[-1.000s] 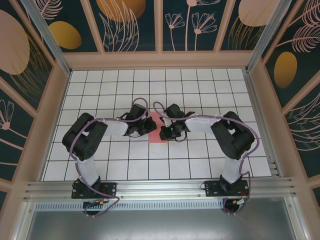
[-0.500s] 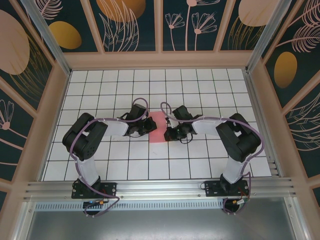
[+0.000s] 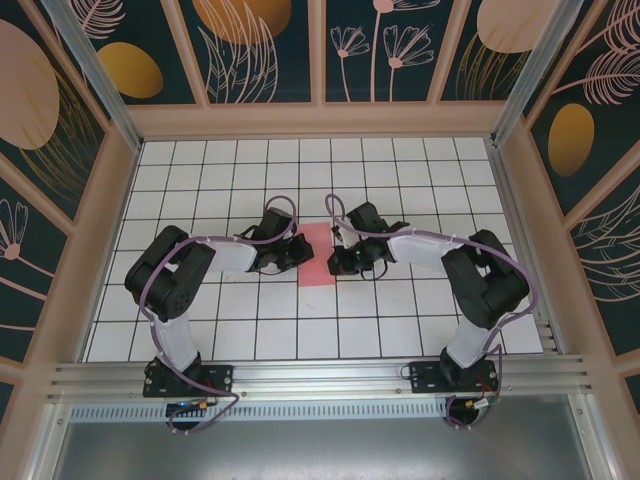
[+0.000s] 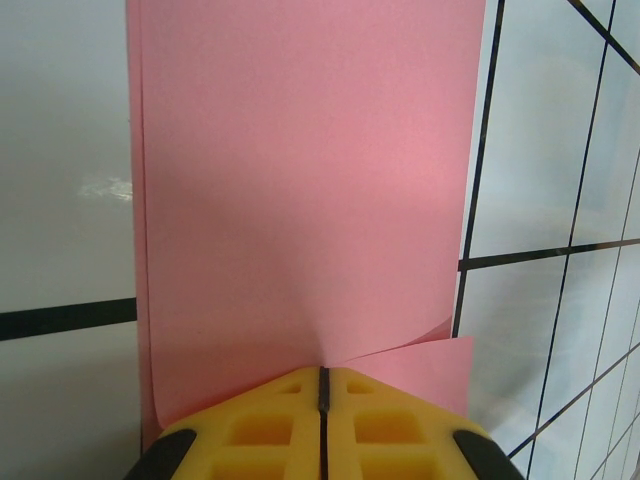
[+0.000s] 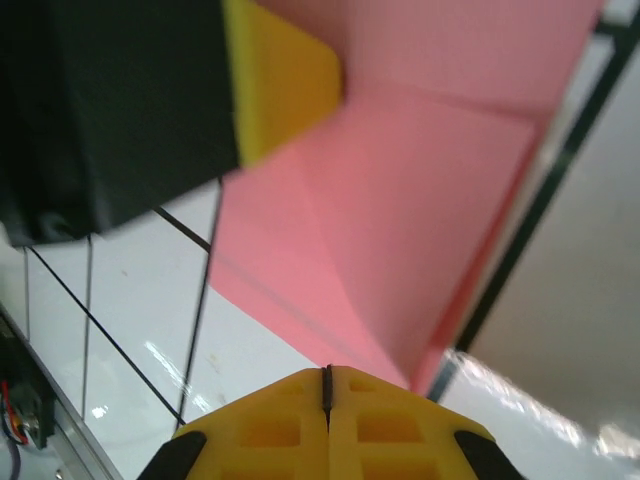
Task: Fold a paper plane with a square sheet of paper (pick it up from the middle)
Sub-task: Fold the triangle a second time at the center of the table.
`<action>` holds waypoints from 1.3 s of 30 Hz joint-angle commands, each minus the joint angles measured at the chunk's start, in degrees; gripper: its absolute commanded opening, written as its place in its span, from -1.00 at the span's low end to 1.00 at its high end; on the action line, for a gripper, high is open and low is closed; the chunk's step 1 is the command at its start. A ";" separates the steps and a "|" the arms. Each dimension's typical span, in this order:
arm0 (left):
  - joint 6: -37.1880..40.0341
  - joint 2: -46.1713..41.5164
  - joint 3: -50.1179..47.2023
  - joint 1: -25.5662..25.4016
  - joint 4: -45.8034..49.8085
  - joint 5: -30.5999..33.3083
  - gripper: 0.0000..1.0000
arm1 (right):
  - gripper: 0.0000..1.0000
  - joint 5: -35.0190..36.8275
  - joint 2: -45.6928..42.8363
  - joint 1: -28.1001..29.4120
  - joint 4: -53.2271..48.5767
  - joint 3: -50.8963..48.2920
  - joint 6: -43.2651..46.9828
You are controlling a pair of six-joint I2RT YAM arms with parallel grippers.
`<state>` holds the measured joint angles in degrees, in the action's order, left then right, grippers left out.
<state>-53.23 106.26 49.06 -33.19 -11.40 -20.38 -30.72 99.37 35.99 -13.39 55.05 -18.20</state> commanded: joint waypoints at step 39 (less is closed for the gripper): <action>-1.18 -10.07 -1.06 -1.03 -1.51 -2.85 -0.72 | -0.96 4.45 1.84 0.38 -2.67 -7.09 -2.69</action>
<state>-54.13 101.49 48.82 -33.56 -10.28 -21.21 -29.58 100.03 36.47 -11.84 49.32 -18.92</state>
